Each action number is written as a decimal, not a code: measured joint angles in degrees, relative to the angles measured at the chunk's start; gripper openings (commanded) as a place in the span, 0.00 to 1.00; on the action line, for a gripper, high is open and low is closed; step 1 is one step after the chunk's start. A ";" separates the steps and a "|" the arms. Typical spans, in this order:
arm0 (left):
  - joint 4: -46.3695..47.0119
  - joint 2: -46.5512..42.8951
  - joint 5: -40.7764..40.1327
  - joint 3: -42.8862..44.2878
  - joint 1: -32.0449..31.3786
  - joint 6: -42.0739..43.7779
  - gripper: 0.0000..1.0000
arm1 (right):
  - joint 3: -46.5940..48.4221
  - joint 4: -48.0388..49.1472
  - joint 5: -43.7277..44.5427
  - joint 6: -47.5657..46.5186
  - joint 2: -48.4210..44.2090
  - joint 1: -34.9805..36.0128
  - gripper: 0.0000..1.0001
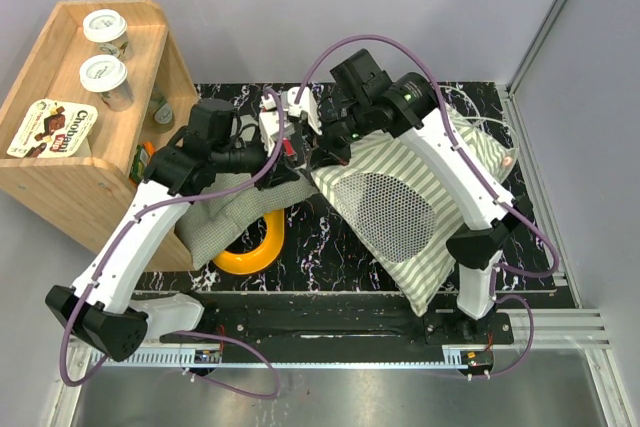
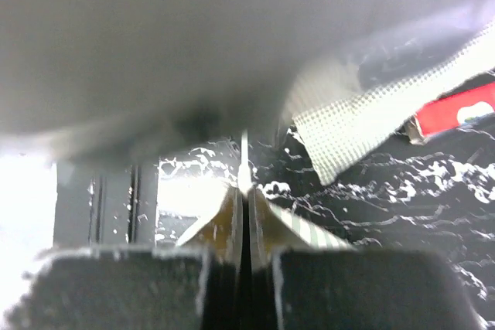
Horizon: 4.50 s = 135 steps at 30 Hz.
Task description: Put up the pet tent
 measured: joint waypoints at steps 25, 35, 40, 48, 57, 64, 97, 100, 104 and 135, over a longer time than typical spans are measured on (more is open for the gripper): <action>47.52 -13.46 9.68 -23.41 31.63 -18.34 0.55 | -11.41 6.97 5.75 1.86 -11.47 -5.31 0.00; 63.91 -3.82 12.20 -33.46 15.19 -24.09 0.55 | -8.24 6.64 3.96 2.40 -16.04 -5.70 0.00; 73.29 -2.49 14.49 -33.24 11.78 -26.23 0.54 | -8.48 5.53 3.43 2.36 -17.97 -5.86 0.00; 91.23 5.31 16.76 -33.24 1.38 -36.87 0.54 | -8.57 1.77 1.49 3.34 -20.55 -6.71 0.00; 96.91 9.97 16.57 -31.56 -4.17 -40.74 0.60 | -9.18 -0.11 1.36 7.37 -24.24 -7.45 0.00; 103.32 12.09 16.68 -30.42 -5.11 -45.62 0.58 | -9.01 0.00 1.55 9.53 -24.28 -7.54 0.00; 119.34 19.50 20.17 -25.27 -7.52 -68.32 0.70 | -3.78 4.52 -3.28 16.39 -24.17 -8.33 0.00; 119.36 19.50 20.31 -25.27 -9.31 -68.11 0.72 | -3.98 5.11 -3.65 16.74 -24.06 -8.33 0.00; 119.36 19.52 21.20 -25.27 -11.28 -68.08 0.76 | -3.98 5.53 -4.26 17.07 -23.56 -8.33 0.00; 103.71 12.41 21.53 -23.93 0.68 -49.46 0.00 | -6.82 7.80 -1.44 17.62 -22.53 -8.39 0.00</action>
